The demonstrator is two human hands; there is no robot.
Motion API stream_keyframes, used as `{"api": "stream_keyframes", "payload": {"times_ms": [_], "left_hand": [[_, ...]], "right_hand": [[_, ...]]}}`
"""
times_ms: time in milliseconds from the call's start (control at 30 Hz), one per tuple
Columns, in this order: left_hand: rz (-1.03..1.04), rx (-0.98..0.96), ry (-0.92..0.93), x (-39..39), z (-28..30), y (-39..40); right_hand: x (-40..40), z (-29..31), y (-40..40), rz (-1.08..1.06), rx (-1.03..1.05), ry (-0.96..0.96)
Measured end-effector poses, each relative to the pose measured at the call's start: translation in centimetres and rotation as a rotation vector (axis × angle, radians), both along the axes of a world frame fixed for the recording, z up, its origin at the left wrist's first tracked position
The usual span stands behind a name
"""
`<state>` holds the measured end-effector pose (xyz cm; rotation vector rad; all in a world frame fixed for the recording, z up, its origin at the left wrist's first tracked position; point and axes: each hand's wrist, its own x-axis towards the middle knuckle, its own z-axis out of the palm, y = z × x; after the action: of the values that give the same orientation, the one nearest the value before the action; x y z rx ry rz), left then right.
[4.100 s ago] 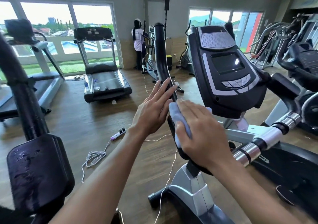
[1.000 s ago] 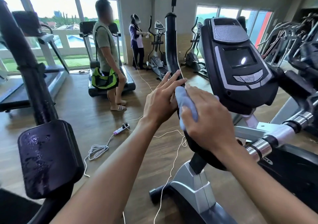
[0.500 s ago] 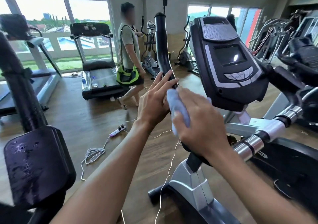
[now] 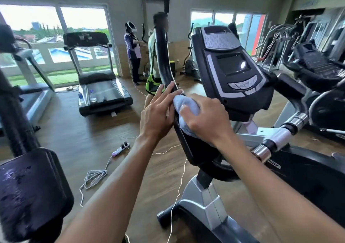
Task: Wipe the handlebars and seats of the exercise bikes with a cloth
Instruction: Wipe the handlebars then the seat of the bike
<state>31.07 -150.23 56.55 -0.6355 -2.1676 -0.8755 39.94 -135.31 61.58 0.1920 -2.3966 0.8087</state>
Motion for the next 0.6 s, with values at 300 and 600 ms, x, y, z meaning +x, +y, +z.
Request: {"api": "stream_keyframes", "payload": {"times_ms": [300, 600], "left_hand": [[0.04, 0.108, 0.003, 0.4, 1.9, 0.9], [-0.329, -0.011, -0.261, 3.1, 4.6, 4.8]], "right_hand": [[3.1, -2.3, 5.2, 0.056, -0.699, 0.141], [9.1, -10.7, 5.7, -0.186, 0.141, 0.137]]}}
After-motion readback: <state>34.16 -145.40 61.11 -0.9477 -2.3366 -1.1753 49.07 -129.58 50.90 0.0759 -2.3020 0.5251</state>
